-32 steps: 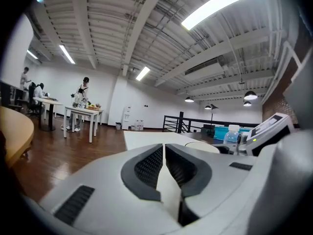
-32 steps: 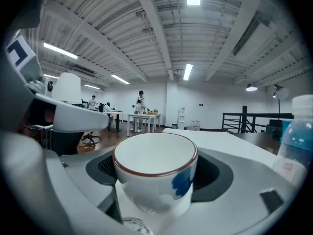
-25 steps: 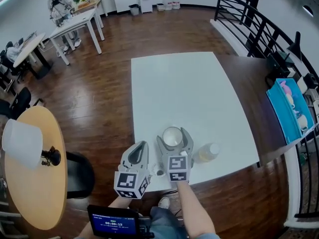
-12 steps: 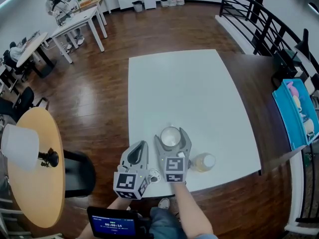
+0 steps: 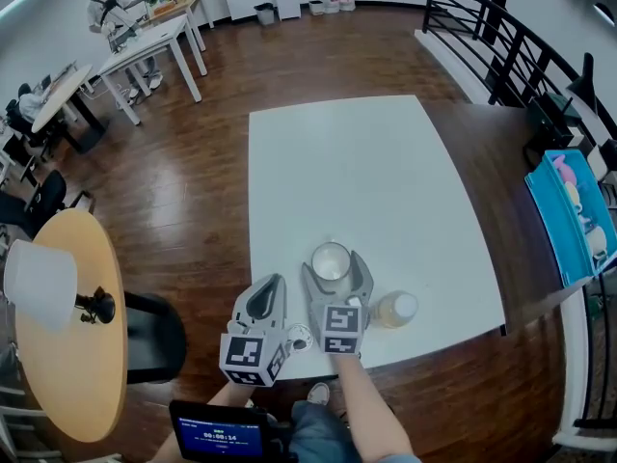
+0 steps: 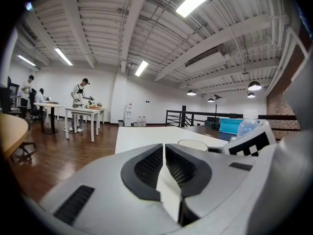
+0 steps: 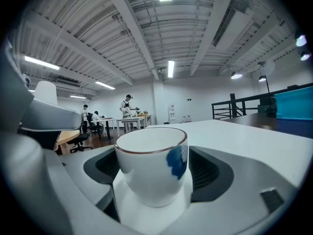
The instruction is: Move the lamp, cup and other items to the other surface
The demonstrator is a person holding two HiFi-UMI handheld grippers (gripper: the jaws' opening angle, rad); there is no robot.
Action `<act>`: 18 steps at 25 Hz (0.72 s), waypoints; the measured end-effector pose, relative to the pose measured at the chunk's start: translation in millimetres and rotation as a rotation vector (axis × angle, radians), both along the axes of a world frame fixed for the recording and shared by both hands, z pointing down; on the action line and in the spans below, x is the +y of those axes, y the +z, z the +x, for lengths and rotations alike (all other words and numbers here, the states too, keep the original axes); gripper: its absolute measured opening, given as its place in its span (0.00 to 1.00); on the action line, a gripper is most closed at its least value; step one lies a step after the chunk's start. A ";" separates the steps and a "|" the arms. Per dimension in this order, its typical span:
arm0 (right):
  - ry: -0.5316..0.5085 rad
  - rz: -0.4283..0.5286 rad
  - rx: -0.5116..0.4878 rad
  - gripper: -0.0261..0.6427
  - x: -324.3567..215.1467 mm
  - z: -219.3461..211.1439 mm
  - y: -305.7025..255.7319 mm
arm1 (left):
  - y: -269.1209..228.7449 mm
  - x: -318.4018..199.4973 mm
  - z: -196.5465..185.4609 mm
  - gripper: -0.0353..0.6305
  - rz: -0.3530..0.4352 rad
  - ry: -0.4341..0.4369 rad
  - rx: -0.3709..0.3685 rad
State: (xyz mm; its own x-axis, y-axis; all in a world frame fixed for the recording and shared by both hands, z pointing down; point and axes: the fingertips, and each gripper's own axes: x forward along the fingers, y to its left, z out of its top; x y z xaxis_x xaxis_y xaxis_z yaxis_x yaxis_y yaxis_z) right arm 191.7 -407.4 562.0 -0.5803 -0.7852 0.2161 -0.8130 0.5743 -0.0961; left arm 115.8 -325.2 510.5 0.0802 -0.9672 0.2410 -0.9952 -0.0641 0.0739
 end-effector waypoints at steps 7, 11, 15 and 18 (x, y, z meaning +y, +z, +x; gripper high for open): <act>0.051 -0.034 -0.008 0.68 24.2 11.2 2.5 | -5.9 19.2 -5.6 0.09 0.020 0.011 0.010; 0.074 -0.044 0.000 0.68 50.9 15.0 -4.3 | -13.3 37.2 -8.7 0.07 0.023 0.034 0.010; 0.025 -0.015 0.014 0.59 86.7 -1.3 -24.1 | -24.2 58.8 -16.0 0.07 0.041 0.062 0.018; -0.016 0.038 0.014 0.26 113.9 -22.3 -48.3 | -32.7 78.1 -29.8 0.07 0.050 0.063 0.020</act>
State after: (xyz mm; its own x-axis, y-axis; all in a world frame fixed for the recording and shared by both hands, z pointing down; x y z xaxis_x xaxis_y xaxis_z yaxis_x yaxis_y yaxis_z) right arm 169.3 -293.5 513.7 -0.5898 -0.7838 0.1944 -0.8049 0.5901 -0.0626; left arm 85.9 -247.1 477.8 0.1459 -0.9709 0.1900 -0.9874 -0.1310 0.0889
